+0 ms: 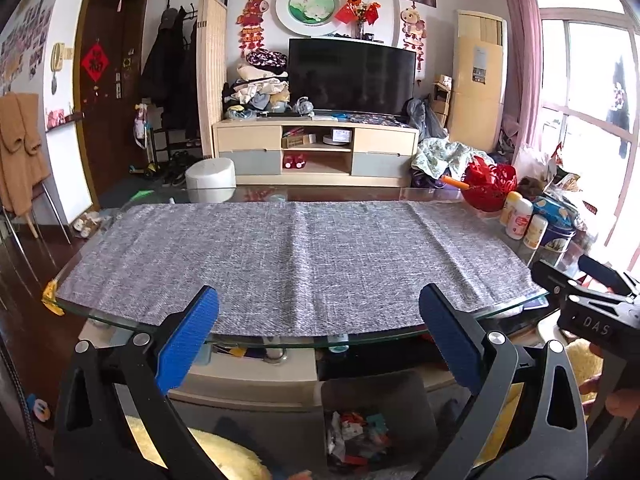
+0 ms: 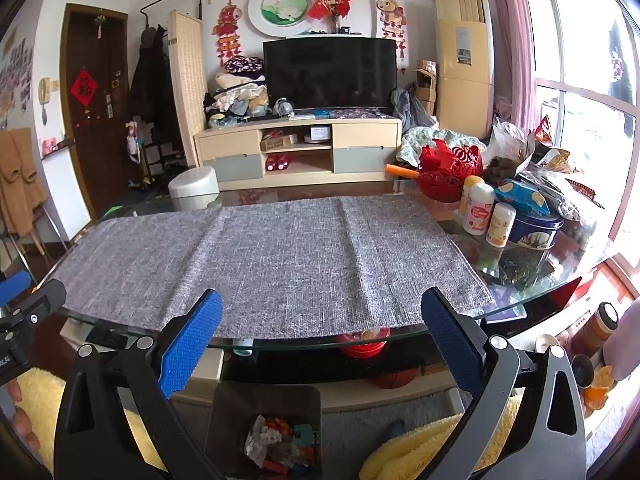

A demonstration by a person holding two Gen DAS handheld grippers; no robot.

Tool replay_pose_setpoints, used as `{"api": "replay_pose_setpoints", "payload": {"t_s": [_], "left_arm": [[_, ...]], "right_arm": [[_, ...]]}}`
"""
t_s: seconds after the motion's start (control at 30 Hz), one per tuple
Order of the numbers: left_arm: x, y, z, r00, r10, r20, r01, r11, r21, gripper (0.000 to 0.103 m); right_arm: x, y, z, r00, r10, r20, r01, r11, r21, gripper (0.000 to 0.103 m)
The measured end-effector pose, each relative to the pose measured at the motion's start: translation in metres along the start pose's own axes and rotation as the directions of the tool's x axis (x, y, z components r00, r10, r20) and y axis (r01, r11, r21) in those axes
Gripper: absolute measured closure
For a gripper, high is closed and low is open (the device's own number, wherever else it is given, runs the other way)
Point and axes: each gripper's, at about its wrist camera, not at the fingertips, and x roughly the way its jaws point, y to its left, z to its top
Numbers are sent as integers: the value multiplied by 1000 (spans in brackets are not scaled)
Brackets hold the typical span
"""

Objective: Collect trash

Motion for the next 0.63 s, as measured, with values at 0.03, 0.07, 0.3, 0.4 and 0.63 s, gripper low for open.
{"api": "replay_pose_setpoints", "payload": {"t_s": [0.03, 0.07, 0.3, 0.4, 0.63], "left_arm": [[1, 1, -1, 1000, 10, -2, -10, 1000, -9, 8], [3, 1, -1, 1000, 16, -5, -16, 1000, -13, 8], [3, 7, -2, 1000, -27, 14, 28, 999, -35, 8], [5, 7, -2, 1000, -15, -1, 15, 999, -34, 8], [7, 5, -1, 1000, 3, -12, -3, 1000, -13, 8]], "right_arm": [[1, -1, 0, 1000, 0, -2, 0, 1000, 1, 3], [1, 0, 0, 1000, 1, -4, -1, 1000, 1, 3], [7, -2, -1, 1000, 4, -19, -4, 1000, 8, 3], [8, -3, -1, 1000, 4, -20, -4, 1000, 5, 3], [10, -6, 1, 1000, -4, -20, 5, 1000, 5, 3]]}}
